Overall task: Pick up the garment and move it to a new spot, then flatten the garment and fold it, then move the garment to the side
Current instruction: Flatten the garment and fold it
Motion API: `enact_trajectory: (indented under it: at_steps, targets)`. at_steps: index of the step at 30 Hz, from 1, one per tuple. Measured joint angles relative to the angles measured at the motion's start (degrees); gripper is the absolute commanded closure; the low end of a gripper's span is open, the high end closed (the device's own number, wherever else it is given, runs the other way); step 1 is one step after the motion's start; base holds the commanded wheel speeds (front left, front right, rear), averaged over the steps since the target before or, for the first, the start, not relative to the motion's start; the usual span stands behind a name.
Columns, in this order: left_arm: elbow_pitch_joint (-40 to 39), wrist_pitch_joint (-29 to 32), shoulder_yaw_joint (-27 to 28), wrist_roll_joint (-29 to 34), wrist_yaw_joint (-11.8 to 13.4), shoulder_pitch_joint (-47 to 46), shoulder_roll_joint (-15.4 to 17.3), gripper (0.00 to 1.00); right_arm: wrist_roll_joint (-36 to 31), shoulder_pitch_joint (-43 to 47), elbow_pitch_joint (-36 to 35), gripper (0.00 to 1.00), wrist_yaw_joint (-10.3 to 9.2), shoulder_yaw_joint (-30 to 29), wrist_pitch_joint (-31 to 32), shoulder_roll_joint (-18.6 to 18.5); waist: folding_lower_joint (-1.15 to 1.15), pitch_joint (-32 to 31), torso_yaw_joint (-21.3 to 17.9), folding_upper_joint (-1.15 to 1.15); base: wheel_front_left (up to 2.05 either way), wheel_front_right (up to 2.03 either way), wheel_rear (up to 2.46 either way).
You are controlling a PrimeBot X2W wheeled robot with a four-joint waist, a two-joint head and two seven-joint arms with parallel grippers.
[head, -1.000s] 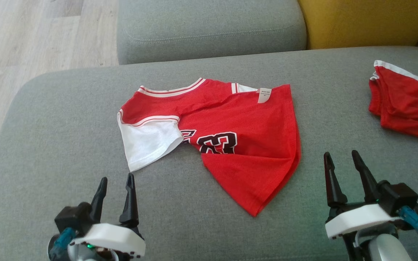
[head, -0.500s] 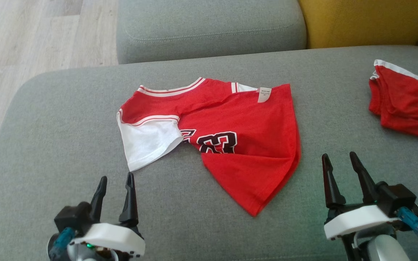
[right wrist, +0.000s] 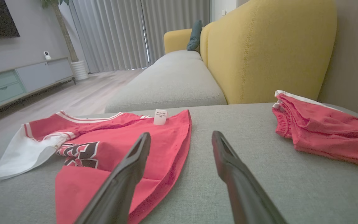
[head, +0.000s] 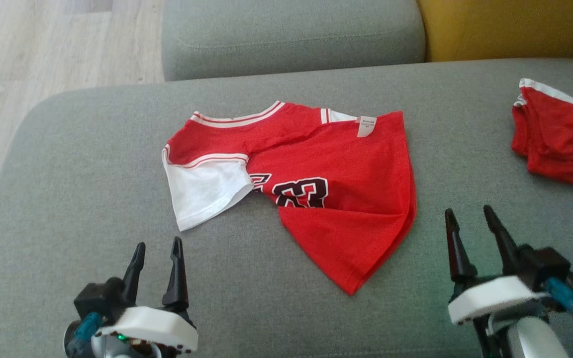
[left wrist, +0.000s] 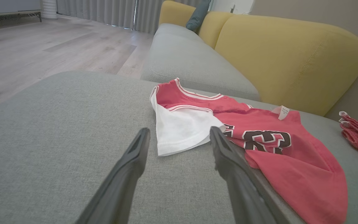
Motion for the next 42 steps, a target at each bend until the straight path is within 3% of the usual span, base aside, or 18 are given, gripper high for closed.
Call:
enact_trajectory:
  at_steps: [4, 11, 19, 28, 36, 37, 39, 41, 42]
  targets:
    - [-0.1, 0.0, -0.1, 0.5, 0.0, -0.2, -0.1, 0.00, -3.7, -4.8, 1.3, 0.00, 0.00, -1.9, 2.1, 0.0, 0.00, 1.7, 0.4, 0.00, 0.00, 0.00, 0.00]
    - [-0.9, 0.0, -0.8, 1.2, -0.4, -3.9, -0.2, 0.00, -9.5, -21.7, 7.9, 0.00, 0.00, -4.3, 8.0, -1.7, 0.00, 7.4, 2.2, 0.00, 0.00, 0.00, 0.00]
    - [-1.3, 0.0, -2.1, 1.4, -0.5, -7.8, -0.5, 0.00, -8.6, -35.3, 22.3, 0.00, 0.00, -3.7, 13.6, -9.2, 0.01, 14.2, 6.8, 0.00, 0.00, 0.00, 0.00]
    - [-1.7, 0.0, -2.8, 1.4, -0.5, -9.7, -0.6, 0.00, -4.7, -44.1, 34.6, 0.00, 0.00, 1.6, 15.8, -13.4, 0.01, 19.3, 11.1, 0.00, 0.00, 0.00, 0.00]
    - [-1.9, 0.0, -2.8, 1.4, -0.5, -10.1, -0.6, 0.00, -1.8, -48.7, 41.6, 0.00, 0.00, 4.5, 16.2, -14.5, 0.01, 21.3, 11.9, 0.00, 0.00, 0.00, 0.00]
    - [-1.9, 0.0, -2.9, 1.4, -0.5, -10.1, -0.6, 0.00, -1.5, -49.1, 42.2, 0.08, 0.00, 5.1, 16.1, -14.7, 0.01, 21.4, 11.9, 0.00, 0.00, 0.00, 0.00]
    - [-1.9, 0.0, -3.0, 1.4, -0.5, -10.3, -0.6, 0.00, -0.7, -49.7, 43.3, 0.48, 0.00, 6.0, 15.8, -14.8, 0.00, 21.6, 11.8, 0.00, 0.00, 0.00, 0.00]
    - [-1.9, 0.0, -3.1, 1.4, -0.4, -10.6, -0.6, 0.00, 0.0, -50.4, 44.2, 0.63, 0.00, 7.3, 15.6, -14.9, 0.00, 21.7, 11.6, 0.00, 0.00, 0.00, 0.00]
    - [-1.9, 0.0, -3.1, 1.5, -0.4, -10.9, -0.6, 0.00, 0.5, -50.8, 44.5, 0.63, 0.00, 8.2, 15.3, -14.9, 0.01, 21.8, 11.6, 0.00, 0.00, 0.00, 0.00]
